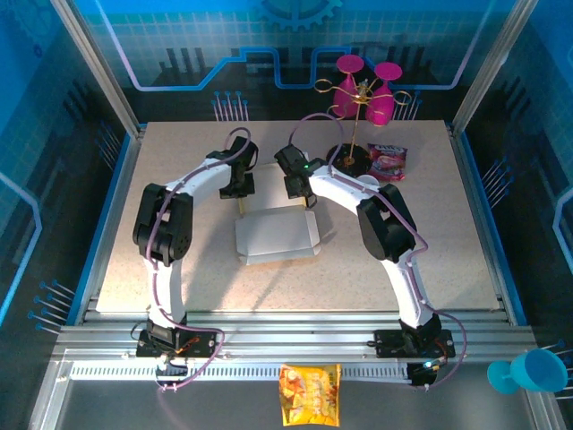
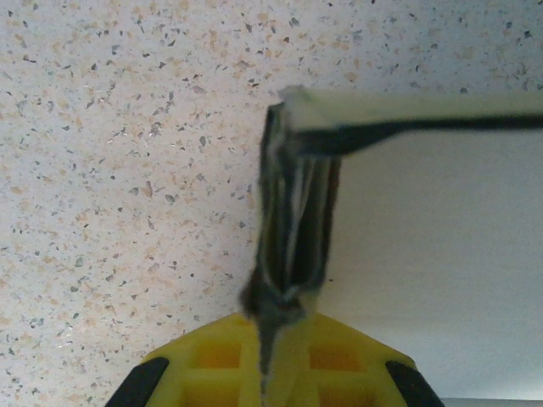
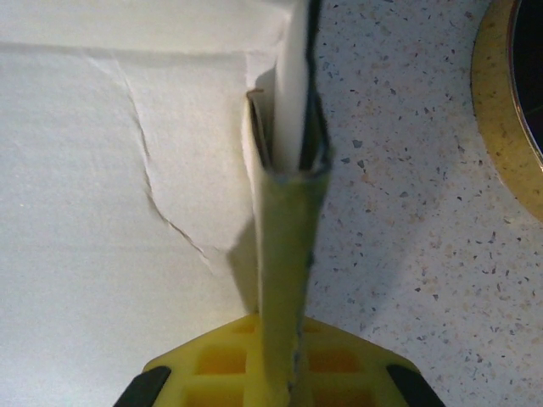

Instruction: Fold the paper box

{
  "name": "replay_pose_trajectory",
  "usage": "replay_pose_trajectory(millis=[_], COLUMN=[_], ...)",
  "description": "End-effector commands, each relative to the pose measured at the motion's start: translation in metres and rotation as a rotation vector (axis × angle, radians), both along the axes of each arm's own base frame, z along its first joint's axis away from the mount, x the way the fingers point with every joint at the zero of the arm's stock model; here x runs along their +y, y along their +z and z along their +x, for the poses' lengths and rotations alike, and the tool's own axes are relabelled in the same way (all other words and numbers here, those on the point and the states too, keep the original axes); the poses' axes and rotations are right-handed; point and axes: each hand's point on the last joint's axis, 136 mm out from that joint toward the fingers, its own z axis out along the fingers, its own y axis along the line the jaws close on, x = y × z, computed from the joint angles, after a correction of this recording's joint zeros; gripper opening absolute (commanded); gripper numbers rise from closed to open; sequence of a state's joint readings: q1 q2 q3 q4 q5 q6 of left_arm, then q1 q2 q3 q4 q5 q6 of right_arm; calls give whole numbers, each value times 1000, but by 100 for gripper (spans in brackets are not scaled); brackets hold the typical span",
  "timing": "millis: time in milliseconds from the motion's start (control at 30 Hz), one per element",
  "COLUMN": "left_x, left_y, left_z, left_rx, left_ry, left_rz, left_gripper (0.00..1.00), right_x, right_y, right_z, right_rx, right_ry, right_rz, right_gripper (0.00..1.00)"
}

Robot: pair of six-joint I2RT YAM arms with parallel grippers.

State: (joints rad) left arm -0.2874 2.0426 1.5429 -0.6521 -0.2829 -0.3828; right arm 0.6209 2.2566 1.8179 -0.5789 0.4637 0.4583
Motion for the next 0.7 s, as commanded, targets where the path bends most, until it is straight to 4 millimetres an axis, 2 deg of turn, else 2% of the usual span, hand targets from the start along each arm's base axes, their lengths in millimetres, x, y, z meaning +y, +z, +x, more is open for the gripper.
replay_pose_trajectory(millis=[0, 33, 67, 133, 233, 367, 433, 533, 667], left_x=[4, 2, 0, -4, -10, -18, -9, 7, 17], left_y=[4, 9, 14, 30, 62, 112, 134, 144, 137], left_z=[1, 0, -2, -7, -17, -28, -31, -28, -7], left_rx=[-19, -25, -32, -54, -97, -188, -232, -236, -234], left_ry=[-5, -4, 0, 28, 84, 137, 186, 280, 367], left_rz=[55, 48, 38, -1, -81, -202, -228, -332, -502], left_gripper=[0, 5, 17, 33, 45, 53, 56, 58, 58], right_x=[-9, -9, -9, -8, -6, -2, 0, 1, 4], right_y=[-15, -15, -15, -13, -10, -7, -4, -4, -7], right_z=[-10, -10, -10, -8, -7, -6, -5, -4, -6], right_rx=[41, 36, 33, 12, -28, -91, -133, -158, -167], right_ry=[10, 11, 13, 15, 22, 51, 64, 76, 88], right_rz=[-30, -27, -27, -19, 7, 53, 69, 79, 82], right_gripper=[0, 0, 0, 0, 0, 0, 0, 0, 0])
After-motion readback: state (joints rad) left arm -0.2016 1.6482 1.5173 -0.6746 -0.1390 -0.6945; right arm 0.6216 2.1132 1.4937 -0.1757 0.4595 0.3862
